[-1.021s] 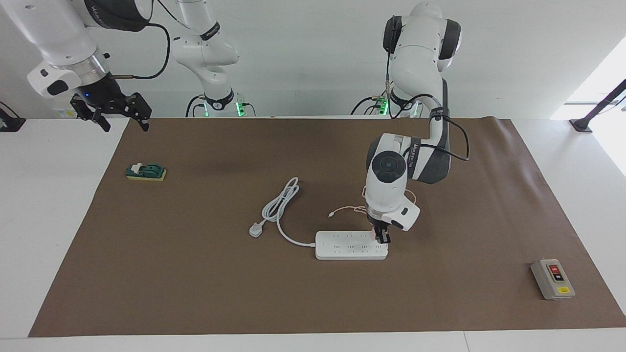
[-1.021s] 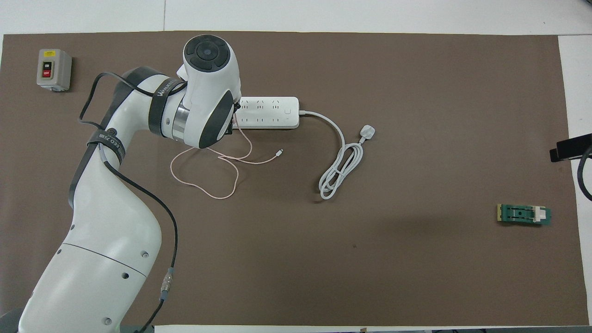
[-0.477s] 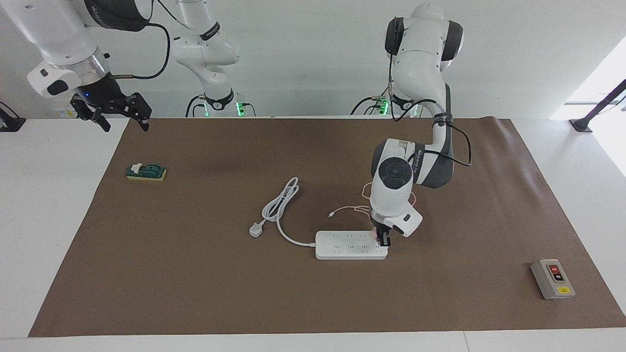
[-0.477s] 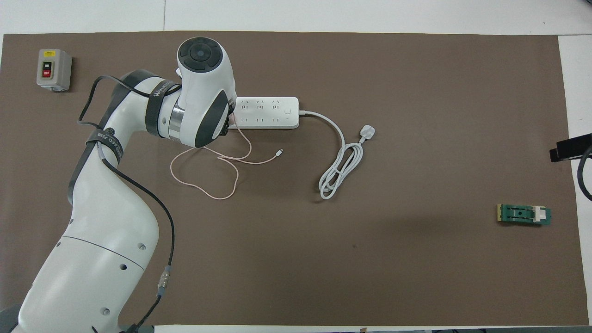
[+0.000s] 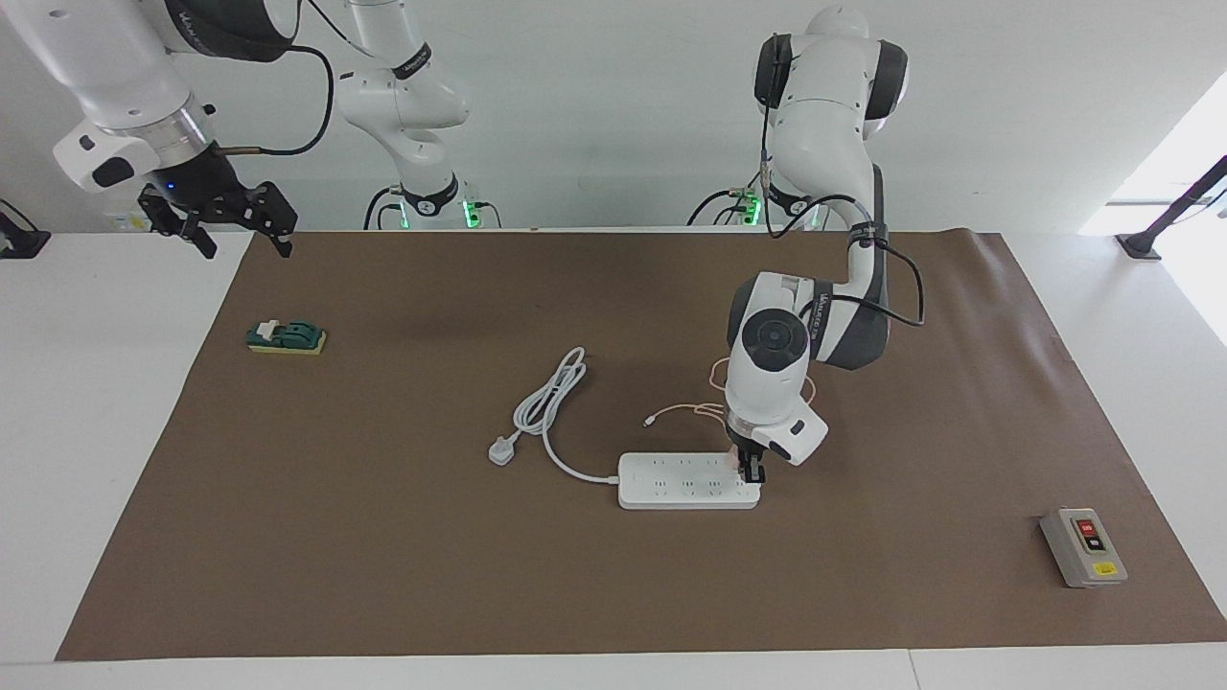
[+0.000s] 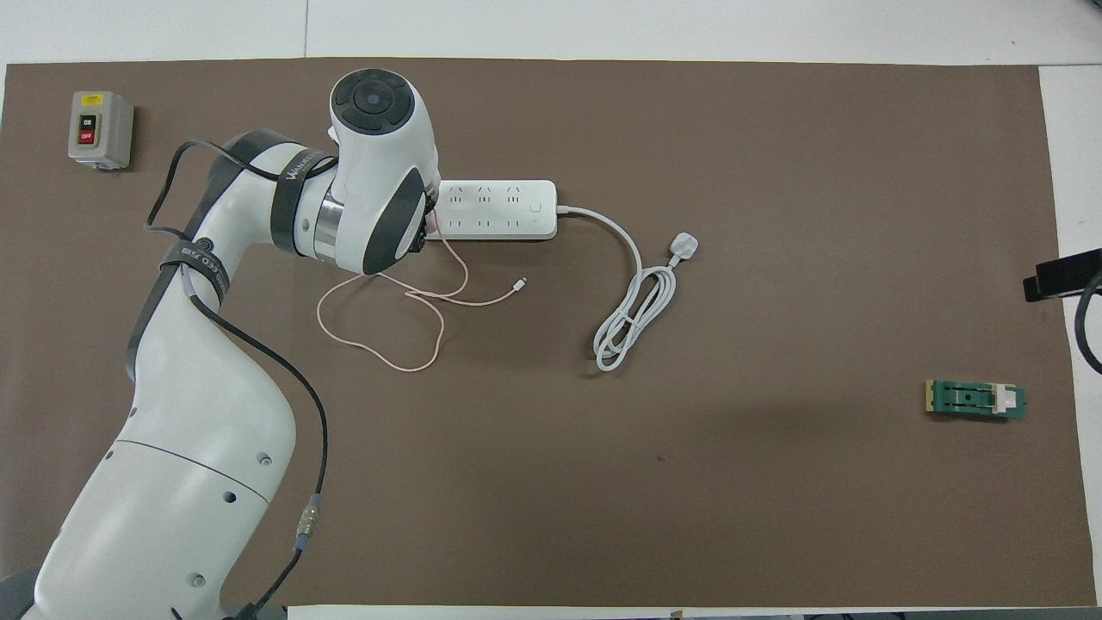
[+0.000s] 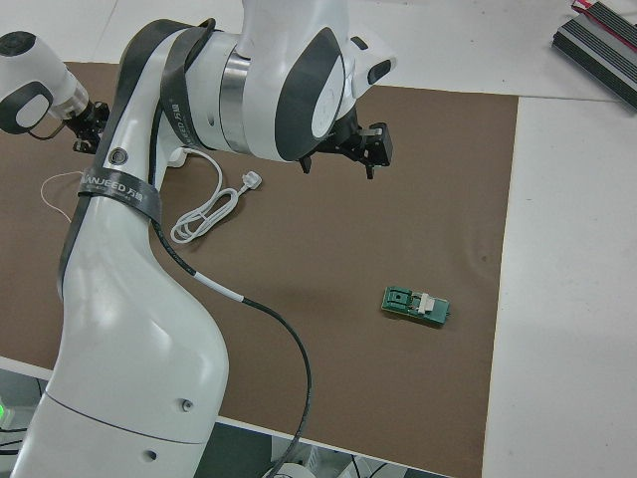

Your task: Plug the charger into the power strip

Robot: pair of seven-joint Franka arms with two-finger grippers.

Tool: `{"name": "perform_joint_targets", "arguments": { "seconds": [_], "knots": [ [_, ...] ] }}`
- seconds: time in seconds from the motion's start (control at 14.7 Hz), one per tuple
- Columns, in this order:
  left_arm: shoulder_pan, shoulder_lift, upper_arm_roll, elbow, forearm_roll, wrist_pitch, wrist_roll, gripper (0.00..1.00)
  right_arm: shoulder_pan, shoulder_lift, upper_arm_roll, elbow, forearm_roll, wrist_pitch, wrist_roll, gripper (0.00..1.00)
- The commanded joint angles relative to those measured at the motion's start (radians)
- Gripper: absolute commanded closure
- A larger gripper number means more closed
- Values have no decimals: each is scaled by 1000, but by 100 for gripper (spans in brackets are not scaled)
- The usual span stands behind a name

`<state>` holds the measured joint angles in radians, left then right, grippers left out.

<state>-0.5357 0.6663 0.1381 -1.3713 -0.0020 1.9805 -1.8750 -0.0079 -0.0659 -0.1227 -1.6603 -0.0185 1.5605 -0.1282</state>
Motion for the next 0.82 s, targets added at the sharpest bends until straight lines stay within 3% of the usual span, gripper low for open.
{"name": "perform_joint_targets", "arguments": {
  "seconds": [0.0, 0.07, 0.2, 0.75],
  "knots": [
    [14, 38, 0, 11, -15, -13, 22, 100, -15, -18, 8, -15, 15, -10, -11, 0],
    [14, 36, 0, 11, -18, -9, 23, 100, -15, -18, 9, -15, 14, -10, -11, 0],
    [13, 33, 0, 12, -18, -12, 22, 1, -15, -18, 9, -15, 14, -10, -11, 0],
    [17, 30, 0, 11, -30, 13, 20, 0, -15, -18, 9, -15, 15, -10, -11, 0]
  ]
}}
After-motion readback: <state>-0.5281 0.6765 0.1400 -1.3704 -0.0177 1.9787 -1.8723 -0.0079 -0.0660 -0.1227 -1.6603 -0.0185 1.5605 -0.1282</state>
